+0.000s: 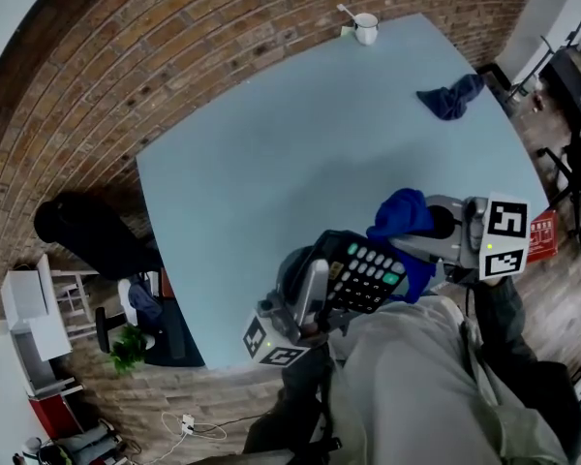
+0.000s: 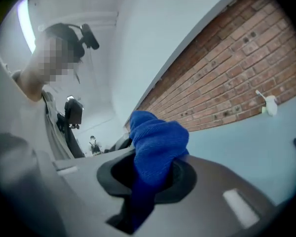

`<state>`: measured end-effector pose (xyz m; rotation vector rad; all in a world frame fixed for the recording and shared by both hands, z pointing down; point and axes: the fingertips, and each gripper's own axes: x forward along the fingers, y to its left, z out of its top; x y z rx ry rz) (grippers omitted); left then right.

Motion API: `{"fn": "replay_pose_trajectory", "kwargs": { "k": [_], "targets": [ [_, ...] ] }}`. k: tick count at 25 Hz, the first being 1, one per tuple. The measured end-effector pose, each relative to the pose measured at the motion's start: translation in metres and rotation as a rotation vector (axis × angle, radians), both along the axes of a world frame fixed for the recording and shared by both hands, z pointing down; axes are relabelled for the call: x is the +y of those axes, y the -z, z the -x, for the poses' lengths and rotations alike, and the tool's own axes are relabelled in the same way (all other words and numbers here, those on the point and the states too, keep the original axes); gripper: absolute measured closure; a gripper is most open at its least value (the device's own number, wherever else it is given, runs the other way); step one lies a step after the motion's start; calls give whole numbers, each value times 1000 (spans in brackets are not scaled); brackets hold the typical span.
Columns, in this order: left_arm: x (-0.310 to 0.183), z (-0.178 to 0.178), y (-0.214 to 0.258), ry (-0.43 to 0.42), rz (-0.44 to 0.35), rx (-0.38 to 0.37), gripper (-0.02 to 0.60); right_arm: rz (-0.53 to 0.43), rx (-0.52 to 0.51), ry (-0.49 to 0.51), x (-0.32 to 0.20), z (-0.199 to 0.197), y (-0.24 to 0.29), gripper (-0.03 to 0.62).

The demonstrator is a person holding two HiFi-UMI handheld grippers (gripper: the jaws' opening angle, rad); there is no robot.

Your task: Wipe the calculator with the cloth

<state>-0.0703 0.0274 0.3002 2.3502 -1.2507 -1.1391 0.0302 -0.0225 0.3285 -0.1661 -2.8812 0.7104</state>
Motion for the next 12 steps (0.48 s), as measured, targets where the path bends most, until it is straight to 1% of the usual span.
{"fn": "replay_pose_trajectory", "kwargs": {
  "k": [1, 3, 7, 10, 12],
  "targets": [
    [-1, 0, -1, -8, 1, 9, 538, 25, -25, -2, 1, -4, 1, 526],
    [-4, -4, -2, -34, 7, 33, 538, 29, -71, -2, 1, -6, 8, 526],
    [-11, -31, -9, -152, 42, 46, 538, -38, -159, -1, -3, 11, 35, 526],
    [-16, -45, -22, -196, 94, 85, 541, -110, -158, 4, -5, 24, 43, 526],
    [-18, -48, -34, -198, 133, 79, 541, -143, -135, 8, -5, 27, 35, 526]
  ]
}}
